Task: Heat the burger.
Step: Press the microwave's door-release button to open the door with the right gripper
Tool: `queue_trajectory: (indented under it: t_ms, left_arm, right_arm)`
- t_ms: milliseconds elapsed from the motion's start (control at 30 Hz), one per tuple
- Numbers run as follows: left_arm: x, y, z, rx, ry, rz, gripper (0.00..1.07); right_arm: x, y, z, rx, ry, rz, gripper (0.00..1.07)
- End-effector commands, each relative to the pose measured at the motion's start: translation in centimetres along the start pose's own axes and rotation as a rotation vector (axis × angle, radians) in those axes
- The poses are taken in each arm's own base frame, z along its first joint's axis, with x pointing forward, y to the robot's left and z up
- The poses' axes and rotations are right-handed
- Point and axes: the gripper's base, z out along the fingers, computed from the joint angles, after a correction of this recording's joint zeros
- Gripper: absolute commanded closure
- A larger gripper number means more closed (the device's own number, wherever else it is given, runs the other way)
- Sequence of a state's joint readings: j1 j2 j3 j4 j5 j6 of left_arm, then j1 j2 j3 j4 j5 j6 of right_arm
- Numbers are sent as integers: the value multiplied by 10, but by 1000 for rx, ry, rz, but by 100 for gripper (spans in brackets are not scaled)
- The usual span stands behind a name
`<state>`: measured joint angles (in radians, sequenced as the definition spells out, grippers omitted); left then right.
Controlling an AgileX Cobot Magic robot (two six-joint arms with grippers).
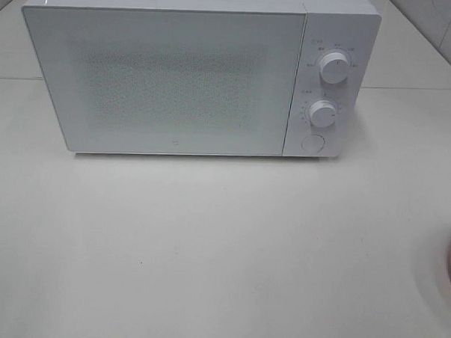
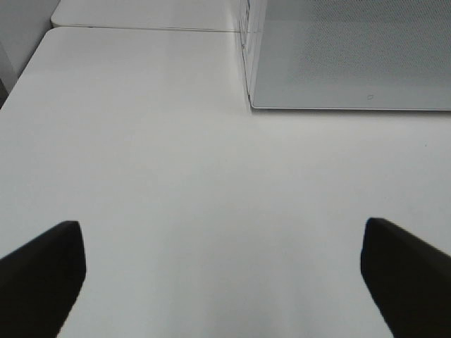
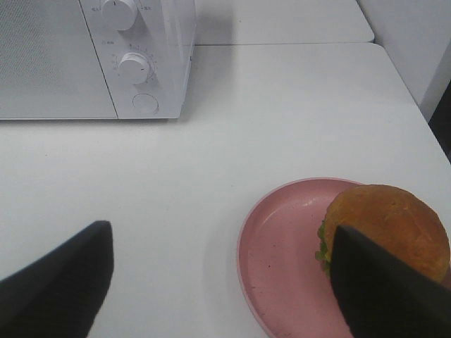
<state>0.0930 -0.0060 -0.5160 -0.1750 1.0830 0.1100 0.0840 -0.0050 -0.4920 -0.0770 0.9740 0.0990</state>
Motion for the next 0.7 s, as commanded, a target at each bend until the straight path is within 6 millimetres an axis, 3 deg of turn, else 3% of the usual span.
queue_trajectory:
  t_ms: [33, 533, 700]
  left_arm:
    - [0, 0, -1, -4, -26, -8, 9]
    - [0, 0, -1, -4, -26, -8, 9]
    - [0, 0, -1, -4, -26, -8, 9]
  right_arm:
    - [1, -1, -5, 1, -49, 3, 31]
    - [1, -1, -5, 3, -50, 2, 31]
    - [-8, 0, -5, 0, -62, 12, 31]
